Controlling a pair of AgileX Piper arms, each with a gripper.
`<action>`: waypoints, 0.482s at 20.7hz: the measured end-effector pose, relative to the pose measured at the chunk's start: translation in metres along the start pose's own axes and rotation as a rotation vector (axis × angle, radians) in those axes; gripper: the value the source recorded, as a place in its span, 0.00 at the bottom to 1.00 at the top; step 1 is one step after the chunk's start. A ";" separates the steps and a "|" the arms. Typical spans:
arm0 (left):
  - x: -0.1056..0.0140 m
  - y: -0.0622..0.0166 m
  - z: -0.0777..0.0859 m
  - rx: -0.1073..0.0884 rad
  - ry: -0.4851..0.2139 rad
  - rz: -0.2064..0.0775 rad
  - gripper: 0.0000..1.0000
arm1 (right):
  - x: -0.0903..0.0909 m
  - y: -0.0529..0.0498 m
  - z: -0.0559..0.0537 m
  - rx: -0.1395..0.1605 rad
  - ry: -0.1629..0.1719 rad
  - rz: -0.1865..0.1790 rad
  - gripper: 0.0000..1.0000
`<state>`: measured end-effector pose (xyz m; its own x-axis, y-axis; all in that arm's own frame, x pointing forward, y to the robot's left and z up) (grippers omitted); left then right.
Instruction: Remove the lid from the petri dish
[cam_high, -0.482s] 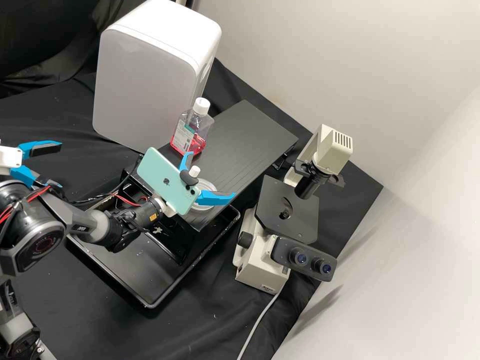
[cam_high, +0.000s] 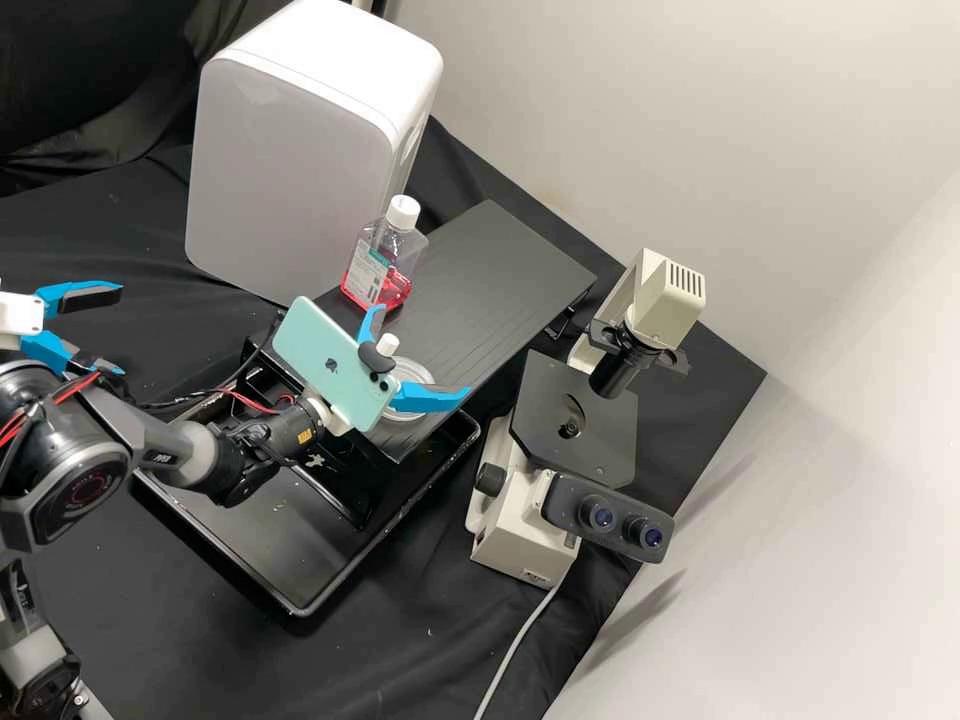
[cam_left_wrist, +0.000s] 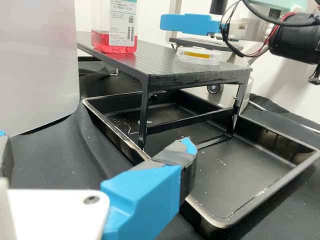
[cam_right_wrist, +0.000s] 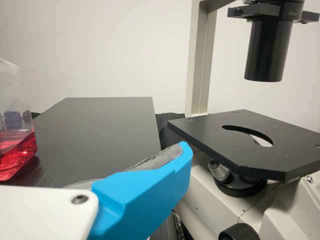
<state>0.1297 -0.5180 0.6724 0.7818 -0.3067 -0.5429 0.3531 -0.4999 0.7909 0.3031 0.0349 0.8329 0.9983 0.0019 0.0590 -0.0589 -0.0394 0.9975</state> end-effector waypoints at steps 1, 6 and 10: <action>0.000 -0.0001 0.000 0.000 -0.001 0.000 1.00 | -0.002 -0.001 0.001 0.000 -0.003 -0.003 1.00; 0.000 -0.0001 0.000 0.002 -0.001 0.000 1.00 | -0.019 -0.002 0.003 -0.001 0.009 0.010 1.00; 0.000 -0.0001 0.000 0.018 -0.001 0.000 1.00 | -0.029 -0.006 0.007 -0.006 0.020 0.012 1.00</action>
<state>0.1295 -0.5181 0.6722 0.7813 -0.3070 -0.5434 0.3440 -0.5145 0.7854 0.2743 0.0279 0.8248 0.9972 0.0217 0.0718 -0.0711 -0.0333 0.9969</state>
